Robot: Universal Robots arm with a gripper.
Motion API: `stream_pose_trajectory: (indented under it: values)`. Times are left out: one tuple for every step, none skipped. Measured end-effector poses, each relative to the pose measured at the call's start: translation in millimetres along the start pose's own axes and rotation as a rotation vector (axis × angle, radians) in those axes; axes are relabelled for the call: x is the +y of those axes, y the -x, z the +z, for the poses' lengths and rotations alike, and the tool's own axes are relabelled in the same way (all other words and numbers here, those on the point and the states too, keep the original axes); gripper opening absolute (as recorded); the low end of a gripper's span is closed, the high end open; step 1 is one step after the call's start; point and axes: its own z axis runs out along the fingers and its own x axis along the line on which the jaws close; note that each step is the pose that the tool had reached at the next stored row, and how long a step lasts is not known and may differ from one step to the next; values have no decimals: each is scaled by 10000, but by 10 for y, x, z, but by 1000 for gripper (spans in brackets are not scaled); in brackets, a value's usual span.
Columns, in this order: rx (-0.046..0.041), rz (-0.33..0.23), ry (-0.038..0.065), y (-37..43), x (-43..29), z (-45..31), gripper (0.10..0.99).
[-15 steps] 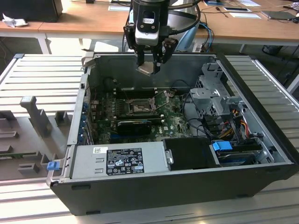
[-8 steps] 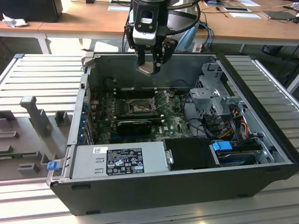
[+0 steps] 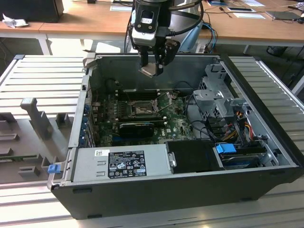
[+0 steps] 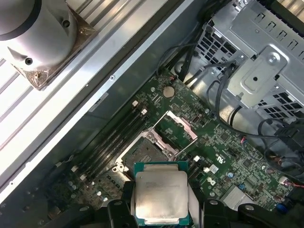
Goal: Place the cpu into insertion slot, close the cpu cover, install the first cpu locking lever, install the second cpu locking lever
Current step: 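Place the cpu into insertion slot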
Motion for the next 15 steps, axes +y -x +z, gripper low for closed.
stream_pose_trajectory:
  values:
    - [-5, 54, 1, 0, 0, 0, 533]
    - [-20, 231, 4, 0, 0, 1, 533]
    - [-28, 323, 6, 0, 0, 1, 533]
    - [-33, 380, 7, 0, 0, 1, 533]
    - [-50, 572, 10, 0, 0, 1, 533]
    - [-59, 668, 12, 0, 0, 2, 533]
    - [-65, 738, 14, 0, 0, 2, 533]
    - [-95, 1086, 22, 0, 0, 8, 533]
    - [-95, 1086, 21, 0, 0, 10, 533]
    - [-96, 1086, 19, 0, -1, 14, 533]
    - [-95, 1087, 21, 1, -2, 29, 533]
    - [-95, 1086, 22, 1, -4, 40, 533]
    - [-96, 1087, 20, 1, -4, 49, 533]
    - [-99, 1114, 18, 1, -5, 54, 533]
    - [-102, 1152, 20, 1, -5, 55, 533]
